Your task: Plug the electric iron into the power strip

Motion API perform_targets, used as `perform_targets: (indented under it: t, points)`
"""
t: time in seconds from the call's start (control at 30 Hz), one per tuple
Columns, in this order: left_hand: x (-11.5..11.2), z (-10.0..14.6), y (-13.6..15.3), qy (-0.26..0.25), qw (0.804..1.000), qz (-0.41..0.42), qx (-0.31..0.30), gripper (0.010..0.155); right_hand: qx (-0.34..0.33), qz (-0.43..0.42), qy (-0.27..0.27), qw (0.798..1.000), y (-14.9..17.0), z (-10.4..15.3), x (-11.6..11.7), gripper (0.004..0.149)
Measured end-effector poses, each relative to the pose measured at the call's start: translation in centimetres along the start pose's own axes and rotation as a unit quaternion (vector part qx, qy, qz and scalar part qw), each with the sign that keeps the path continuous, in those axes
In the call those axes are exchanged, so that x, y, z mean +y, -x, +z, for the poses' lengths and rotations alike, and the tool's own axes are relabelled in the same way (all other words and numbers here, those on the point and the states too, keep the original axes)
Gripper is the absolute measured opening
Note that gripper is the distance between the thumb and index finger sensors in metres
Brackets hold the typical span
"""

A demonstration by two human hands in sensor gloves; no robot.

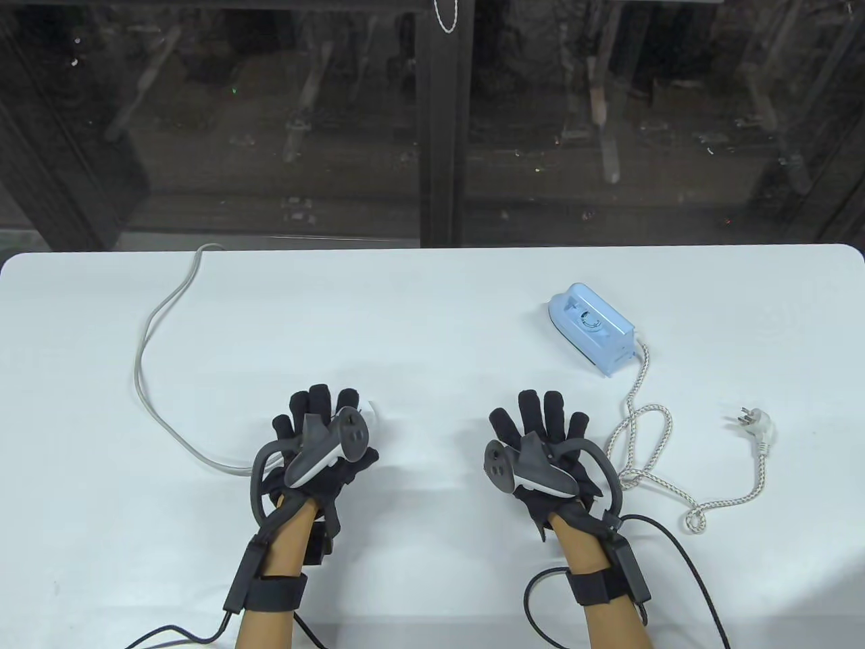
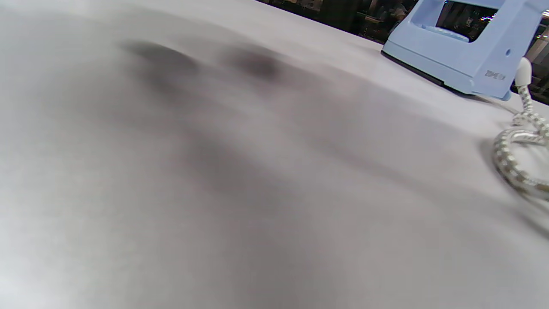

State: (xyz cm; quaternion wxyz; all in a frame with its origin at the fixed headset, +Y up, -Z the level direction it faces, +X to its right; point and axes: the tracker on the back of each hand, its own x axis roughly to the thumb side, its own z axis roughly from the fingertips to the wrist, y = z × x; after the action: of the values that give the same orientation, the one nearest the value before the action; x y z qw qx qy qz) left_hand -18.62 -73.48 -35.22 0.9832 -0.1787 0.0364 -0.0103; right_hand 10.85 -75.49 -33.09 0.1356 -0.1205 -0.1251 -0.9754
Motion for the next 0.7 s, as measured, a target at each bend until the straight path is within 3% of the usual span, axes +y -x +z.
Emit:
perform_targets:
  t: [0.13,0.27,0.5,0.7]
  points:
    - [-0.1,-2.4,0.8,0.056,0.998,-0.01,0.035,0.093,0.001,-0.003,0.0,1.0,0.0,0.0,0.0,0.074]
    - [-0.6,-4.0,1.1,0.067,0.995,-0.035,0.062,0.094,0.001,-0.005,0.003,1.0,0.1,-0.1,0.0,0.074]
    - [-0.4,-4.6,0.3,0.043,0.993,-0.085,0.07,0.082,-0.001,-0.01,0.004,1.0,0.1,-0.1,0.1,0.074]
    - [0.6,-2.9,-1.9,-0.017,0.998,-0.06,-0.009,0.08,0.0,-0.018,0.011,1.0,0.3,-0.2,0.0,0.074]
